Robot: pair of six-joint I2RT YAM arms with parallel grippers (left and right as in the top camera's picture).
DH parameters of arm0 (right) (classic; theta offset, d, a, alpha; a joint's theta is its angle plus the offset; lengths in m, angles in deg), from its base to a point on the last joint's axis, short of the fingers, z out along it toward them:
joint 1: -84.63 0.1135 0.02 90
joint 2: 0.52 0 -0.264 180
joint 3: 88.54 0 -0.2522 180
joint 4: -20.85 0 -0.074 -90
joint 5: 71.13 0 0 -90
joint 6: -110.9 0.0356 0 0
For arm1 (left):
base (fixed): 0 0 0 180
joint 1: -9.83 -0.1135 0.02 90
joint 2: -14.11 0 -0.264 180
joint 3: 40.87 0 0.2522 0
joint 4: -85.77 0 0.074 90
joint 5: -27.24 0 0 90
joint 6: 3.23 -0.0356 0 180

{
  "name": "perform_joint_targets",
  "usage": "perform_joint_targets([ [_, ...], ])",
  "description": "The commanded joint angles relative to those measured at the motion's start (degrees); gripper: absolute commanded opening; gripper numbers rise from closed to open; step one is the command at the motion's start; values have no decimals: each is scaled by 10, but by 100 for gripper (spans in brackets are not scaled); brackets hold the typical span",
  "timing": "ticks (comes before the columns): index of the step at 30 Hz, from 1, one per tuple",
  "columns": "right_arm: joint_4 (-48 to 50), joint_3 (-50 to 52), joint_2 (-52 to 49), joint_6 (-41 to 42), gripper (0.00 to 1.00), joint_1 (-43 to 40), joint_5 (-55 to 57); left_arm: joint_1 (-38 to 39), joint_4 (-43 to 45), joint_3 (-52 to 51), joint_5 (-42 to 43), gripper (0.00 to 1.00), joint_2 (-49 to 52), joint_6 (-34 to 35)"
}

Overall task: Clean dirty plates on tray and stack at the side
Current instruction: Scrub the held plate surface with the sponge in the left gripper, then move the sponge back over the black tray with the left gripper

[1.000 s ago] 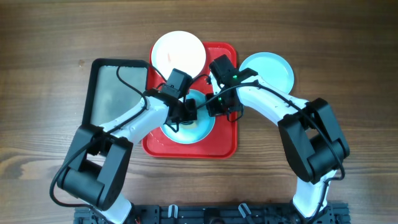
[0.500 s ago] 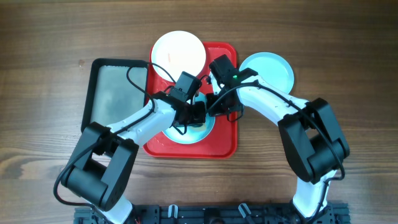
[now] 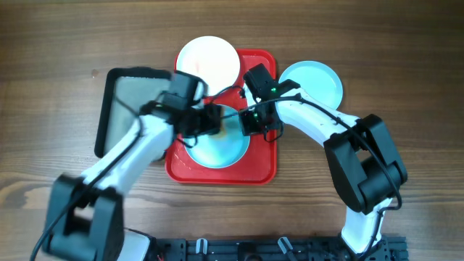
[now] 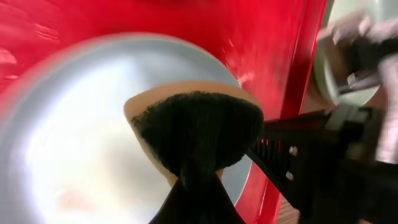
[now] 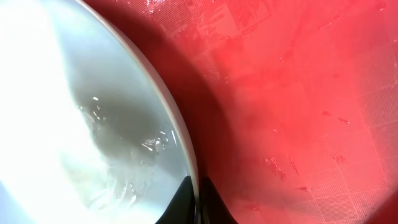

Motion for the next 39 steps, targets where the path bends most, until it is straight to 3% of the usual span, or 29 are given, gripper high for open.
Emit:
perform_joint_targets([
  [1,1,-2,5,-9,4,4,-8,-48,-27,-2,-46,4,-53,-28],
  [8,1,-2,5,-9,6,4,-8,-141,-63,-2,-110,4,-104,-29],
  [23,1,-2,5,-9,15,4,-8,-345,-78,-2,-76,4,-132,-24],
  [28,1,-2,5,-9,14,4,-8,-377,-82,-2,-52,4,-132,-24],
  [31,1,-2,5,-9,4,4,-8,-381,-84,-2,-53,4,-132,-25],
  [39,1,-2,5,-6,4,4,-8,-381,-98,-2,-53,4,-132,-29],
])
